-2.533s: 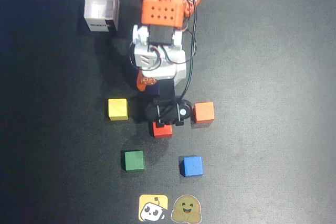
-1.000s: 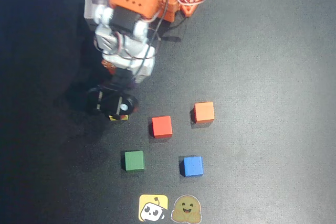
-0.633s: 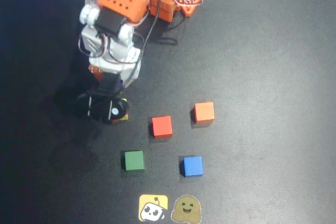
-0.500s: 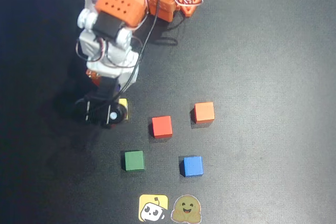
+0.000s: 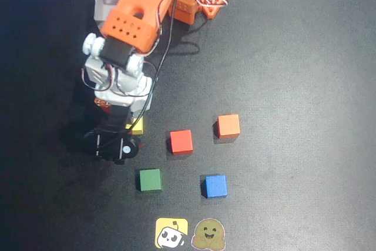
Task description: Put the purple cube on top of the yellow cube.
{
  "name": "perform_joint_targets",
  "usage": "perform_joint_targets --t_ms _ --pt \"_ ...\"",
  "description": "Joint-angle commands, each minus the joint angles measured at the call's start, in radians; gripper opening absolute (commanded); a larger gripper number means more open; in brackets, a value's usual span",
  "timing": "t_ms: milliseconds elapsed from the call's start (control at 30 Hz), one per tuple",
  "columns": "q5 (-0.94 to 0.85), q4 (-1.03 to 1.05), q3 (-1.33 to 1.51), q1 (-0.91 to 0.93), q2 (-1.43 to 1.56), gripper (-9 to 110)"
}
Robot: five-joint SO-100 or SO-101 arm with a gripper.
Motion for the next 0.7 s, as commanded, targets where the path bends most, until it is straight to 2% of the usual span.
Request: perform_joint_targets --t_ms 0,667 --pt "0.006 -0.011 -0.055 -0.026 0.002 2" --pt "0.023 -0.035 -0.061 -0.055 -0.067 2"
